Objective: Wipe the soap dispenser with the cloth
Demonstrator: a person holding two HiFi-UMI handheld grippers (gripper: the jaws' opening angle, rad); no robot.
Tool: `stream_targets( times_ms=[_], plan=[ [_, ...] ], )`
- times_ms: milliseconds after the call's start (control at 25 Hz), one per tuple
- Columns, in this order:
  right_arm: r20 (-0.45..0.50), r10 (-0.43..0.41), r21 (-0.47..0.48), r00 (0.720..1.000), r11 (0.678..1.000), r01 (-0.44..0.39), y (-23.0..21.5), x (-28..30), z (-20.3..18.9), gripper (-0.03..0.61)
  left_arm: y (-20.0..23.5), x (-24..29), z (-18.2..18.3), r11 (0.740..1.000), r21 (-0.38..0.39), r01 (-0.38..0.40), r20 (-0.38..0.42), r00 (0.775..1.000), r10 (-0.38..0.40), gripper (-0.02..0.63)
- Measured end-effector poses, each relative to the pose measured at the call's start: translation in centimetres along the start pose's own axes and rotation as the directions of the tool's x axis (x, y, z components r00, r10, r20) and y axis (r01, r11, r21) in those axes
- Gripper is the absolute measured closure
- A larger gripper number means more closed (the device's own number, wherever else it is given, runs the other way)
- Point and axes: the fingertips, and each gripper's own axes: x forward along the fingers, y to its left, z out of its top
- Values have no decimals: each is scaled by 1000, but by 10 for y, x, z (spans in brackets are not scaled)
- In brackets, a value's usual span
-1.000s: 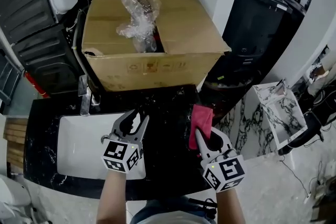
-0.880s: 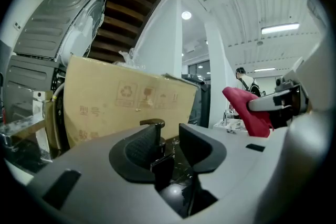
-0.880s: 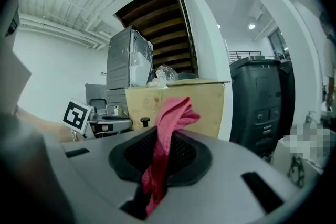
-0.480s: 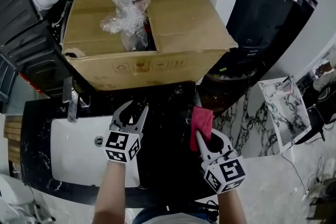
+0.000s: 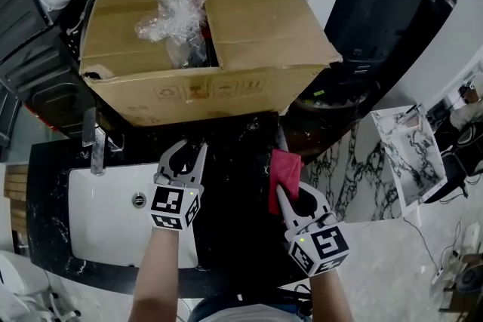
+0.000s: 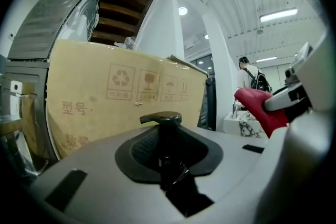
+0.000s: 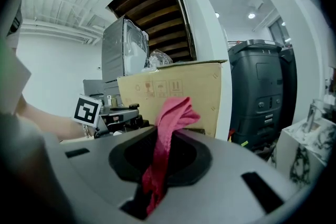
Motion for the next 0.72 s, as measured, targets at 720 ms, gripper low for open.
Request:
stream_targets(
  times_ms=[720],
  plan=[
    [90,-85,13,992,996,84,67,-54,16,525,-40,-81,49,981,-99,166,-83,981,-174,522]
  ],
)
